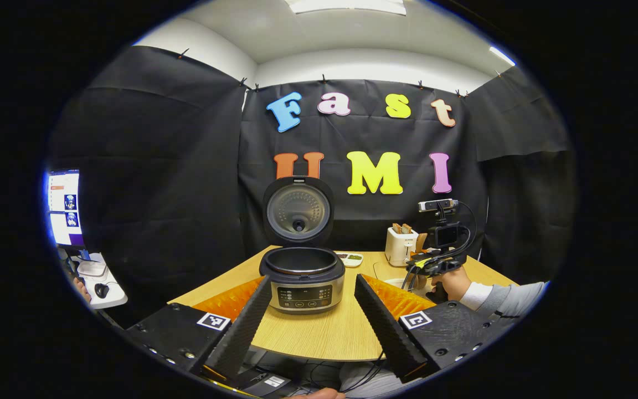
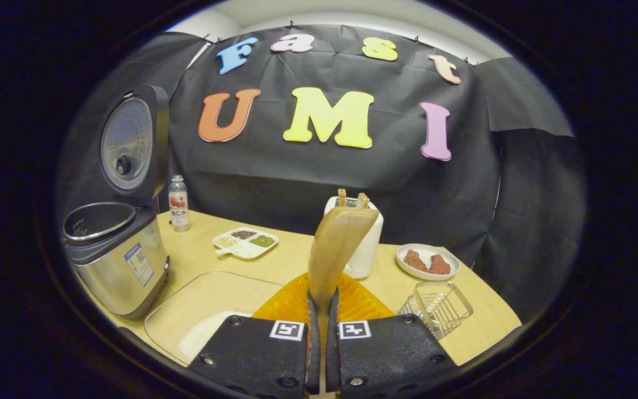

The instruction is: Close the left gripper, press the button to open the rice cooker; take a wooden spoon from the chopstick holder with the right hand, scoop a spoonful of rice and pour it into the rice cooker, then put the wooden spoon back into the chopstick holder.

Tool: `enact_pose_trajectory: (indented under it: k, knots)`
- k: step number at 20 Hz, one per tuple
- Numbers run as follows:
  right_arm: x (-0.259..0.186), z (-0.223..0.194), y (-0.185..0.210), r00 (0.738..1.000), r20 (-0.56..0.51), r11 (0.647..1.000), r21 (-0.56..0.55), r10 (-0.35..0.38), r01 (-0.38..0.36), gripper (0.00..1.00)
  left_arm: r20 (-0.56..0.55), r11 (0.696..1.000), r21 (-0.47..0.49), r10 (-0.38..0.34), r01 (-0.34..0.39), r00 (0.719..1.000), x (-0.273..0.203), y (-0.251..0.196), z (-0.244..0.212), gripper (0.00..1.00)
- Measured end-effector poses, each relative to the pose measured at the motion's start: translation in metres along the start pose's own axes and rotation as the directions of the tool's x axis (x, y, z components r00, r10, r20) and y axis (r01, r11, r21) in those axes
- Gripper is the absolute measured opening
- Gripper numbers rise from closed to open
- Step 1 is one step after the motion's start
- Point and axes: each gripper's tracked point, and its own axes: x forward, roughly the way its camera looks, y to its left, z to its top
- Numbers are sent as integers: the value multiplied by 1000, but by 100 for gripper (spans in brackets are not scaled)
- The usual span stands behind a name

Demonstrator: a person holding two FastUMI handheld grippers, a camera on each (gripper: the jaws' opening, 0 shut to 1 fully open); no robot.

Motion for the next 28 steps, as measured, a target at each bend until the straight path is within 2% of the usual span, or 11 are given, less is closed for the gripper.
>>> enact_pose_trajectory:
  k: [4, 7, 10, 12, 14, 17, 20, 21, 22, 23, 28]
  knots:
    - [-7, -2, 14, 1000, -12, 999, 42, 24, -24, 10, 4, 1000, -12, 2, -2, 1000, -2, 2, 0, 96]
    - [-12, -11, 56, 980, -48, 975, 120, 191, -185, 9, 0, 1000, -8, 5, -5, 1000, -4, 6, -3, 96]
    - [-12, -8, 62, 971, -56, 963, 157, 232, -221, 9, -4, 1000, -9, 10, -10, 1000, -4, 7, -5, 96]
    - [-10, -9, 66, 957, -64, 936, 235, 283, -261, 10, -10, 1000, -12, 8, -9, 1000, -2, 7, -8, 96]
    - [-9, -8, 69, 933, -81, 892, 334, 350, -305, 8, -15, 1000, -18, 18, -19, 1000, 0, 11, -10, 96]
    - [-3, -11, 61, 907, -112, 818, 489, 405, -304, 10, -11, 999, -46, 24, -24, 1000, -1, 13, -9, 96]
    - [3, -4, 51, 877, -92, 704, 638, 472, -312, 10, -4, 999, -46, 24, -24, 1000, -2, 15, -8, 96]
    - [5, 2, 45, 870, -73, 659, 685, 488, -312, 10, -8, 999, -40, 27, -27, 1000, -3, 16, -9, 86]
    - [7, 9, 41, 866, -41, 613, 723, 499, -319, 10, -12, 999, -34, 34, -34, 999, -2, 18, -9, 94]
    - [7, 16, 38, 864, -17, 578, 750, 503, -322, 9, -14, 999, -29, 40, -41, 999, -3, 21, -10, 95]
    - [7, 23, 9, 880, 25, 508, 809, 475, -297, 9, -16, 999, -33, 42, -43, 999, -4, 23, -10, 94]
